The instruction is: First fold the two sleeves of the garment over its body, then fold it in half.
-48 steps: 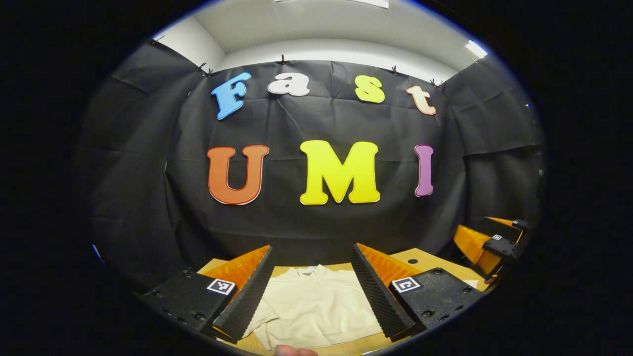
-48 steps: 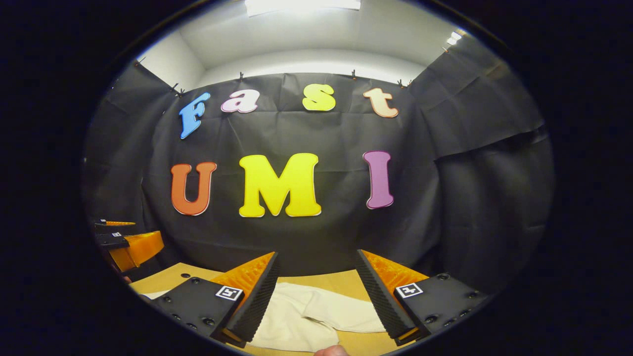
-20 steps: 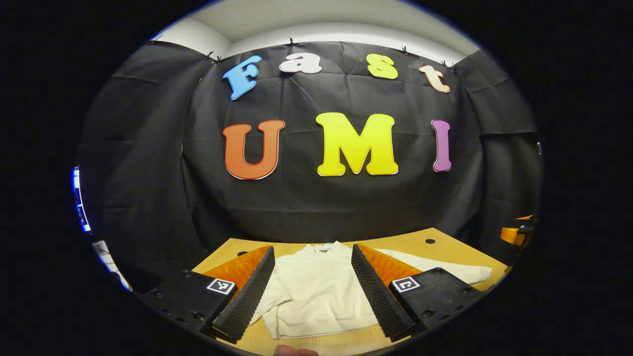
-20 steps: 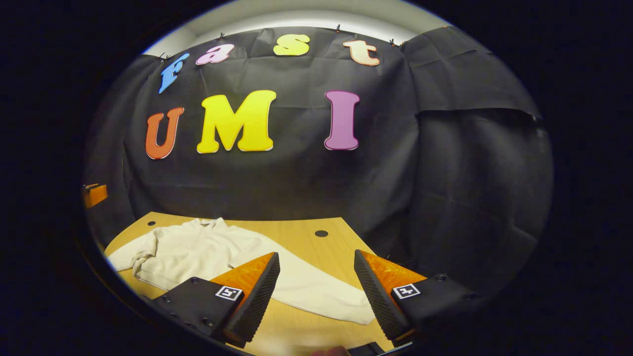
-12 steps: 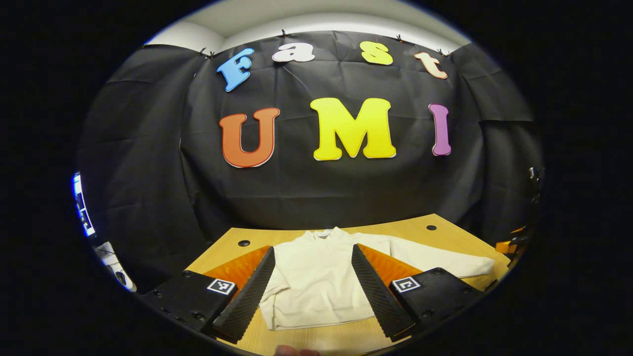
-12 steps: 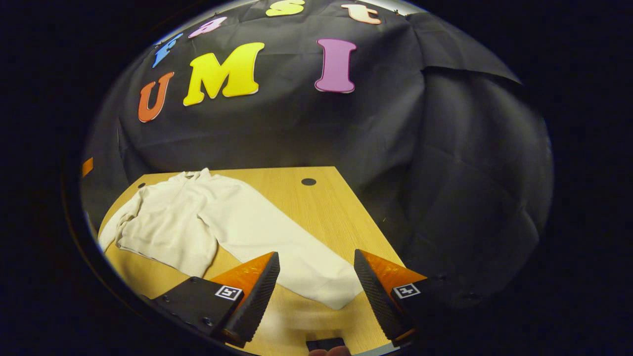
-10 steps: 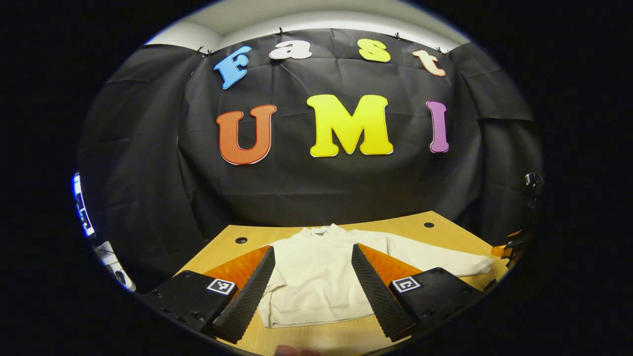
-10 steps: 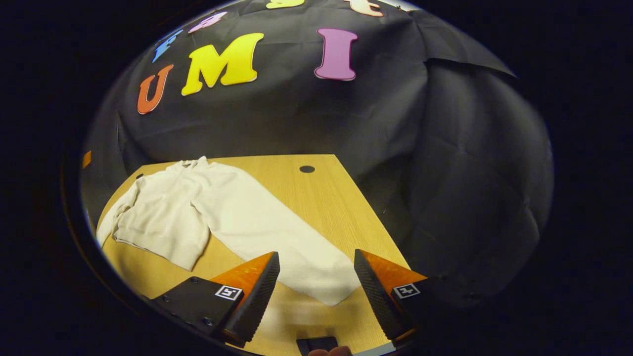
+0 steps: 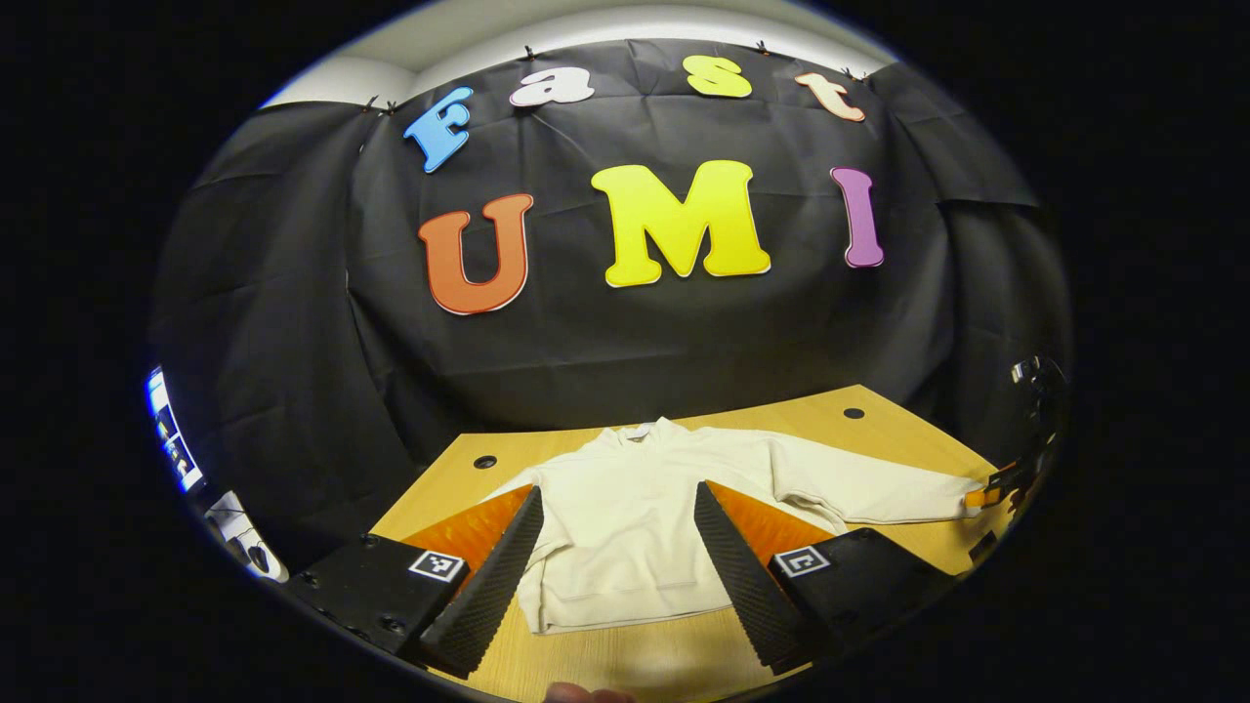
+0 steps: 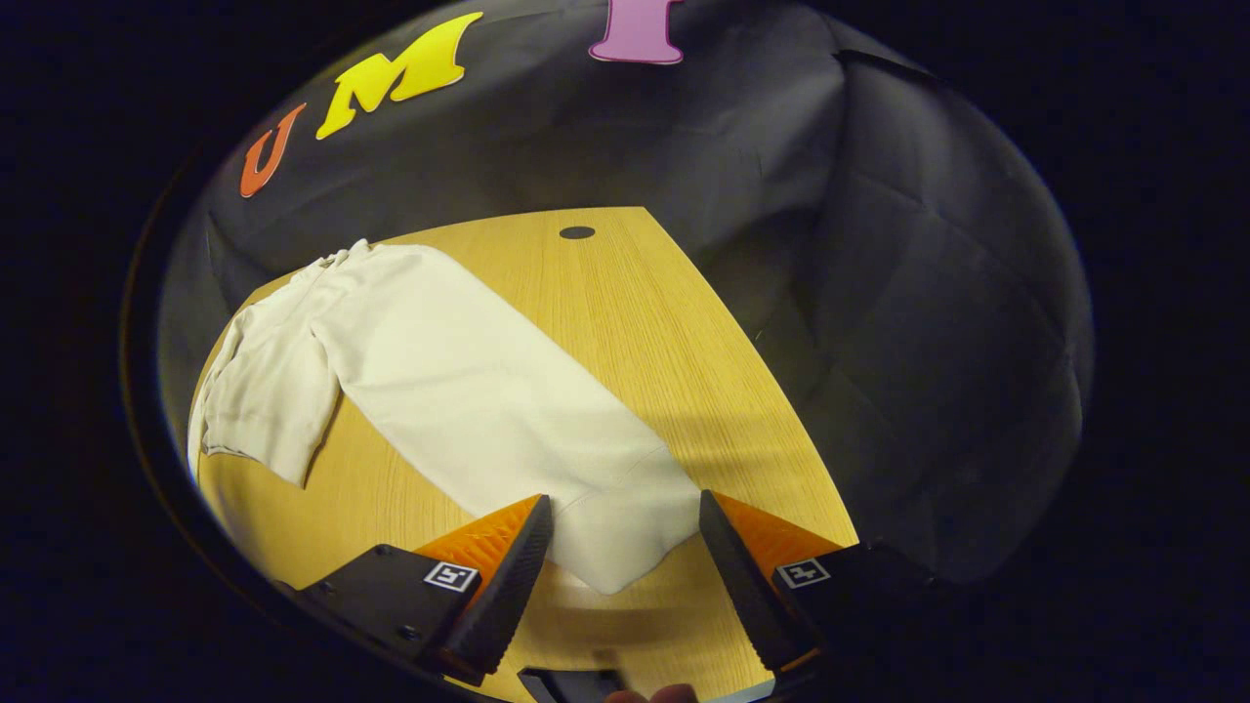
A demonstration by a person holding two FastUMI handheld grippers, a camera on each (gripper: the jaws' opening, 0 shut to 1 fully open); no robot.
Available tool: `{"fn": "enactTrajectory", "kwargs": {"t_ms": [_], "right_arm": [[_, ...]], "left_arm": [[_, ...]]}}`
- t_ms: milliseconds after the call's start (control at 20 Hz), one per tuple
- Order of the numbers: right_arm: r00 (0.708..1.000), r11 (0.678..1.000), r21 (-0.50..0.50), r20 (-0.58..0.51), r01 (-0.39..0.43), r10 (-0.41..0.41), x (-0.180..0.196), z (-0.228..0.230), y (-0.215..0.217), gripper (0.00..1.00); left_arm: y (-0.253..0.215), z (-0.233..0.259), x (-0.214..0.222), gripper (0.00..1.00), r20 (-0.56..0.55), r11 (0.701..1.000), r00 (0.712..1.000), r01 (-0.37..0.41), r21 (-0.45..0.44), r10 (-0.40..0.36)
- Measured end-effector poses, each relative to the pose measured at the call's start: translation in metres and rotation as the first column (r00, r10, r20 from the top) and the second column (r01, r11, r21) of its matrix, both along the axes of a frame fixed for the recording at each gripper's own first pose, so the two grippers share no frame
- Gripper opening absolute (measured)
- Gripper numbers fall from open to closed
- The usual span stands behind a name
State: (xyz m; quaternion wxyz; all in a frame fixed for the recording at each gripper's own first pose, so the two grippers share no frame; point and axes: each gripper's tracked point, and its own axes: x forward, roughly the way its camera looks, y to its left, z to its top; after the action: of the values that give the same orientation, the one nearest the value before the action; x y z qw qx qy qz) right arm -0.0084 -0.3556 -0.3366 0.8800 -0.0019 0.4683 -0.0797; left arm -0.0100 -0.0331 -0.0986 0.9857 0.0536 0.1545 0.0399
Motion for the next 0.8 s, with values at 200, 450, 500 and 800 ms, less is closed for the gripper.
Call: {"fn": "enactTrajectory", "kwargs": {"t_ms": [200, 450, 500, 800], "right_arm": [[0.999, 0.998, 0.048, -0.039, 0.029, -0.027, 0.0, -0.012, 0.001, 0.93], [1.0, 0.997, 0.075, -0.03, -0.005, 0.007, 0.008, -0.012, 0.007, 0.49], [0.999, 0.996, 0.088, -0.029, -0.011, 0.014, 0.009, -0.012, 0.011, 0.43], [0.995, 0.985, 0.146, -0.04, 0.096, -0.091, 0.019, 0.005, 0.012, 0.01]], "left_arm": [[0.001, 0.0, -0.001, 0.99, -0.007, 1.0, 1.0, -0.005, 0.005, 0.005], [0.003, -0.002, -0.001, 0.99, -0.018, 1.0, 1.0, -0.001, 0.003, 0.001], [0.002, -0.001, 0.0, 0.99, -0.016, 1.0, 1.0, 0.004, -0.002, -0.004], [0.006, -0.002, 0.003, 0.99, -0.018, 0.999, 1.0, 0.014, -0.044, -0.015]]}}
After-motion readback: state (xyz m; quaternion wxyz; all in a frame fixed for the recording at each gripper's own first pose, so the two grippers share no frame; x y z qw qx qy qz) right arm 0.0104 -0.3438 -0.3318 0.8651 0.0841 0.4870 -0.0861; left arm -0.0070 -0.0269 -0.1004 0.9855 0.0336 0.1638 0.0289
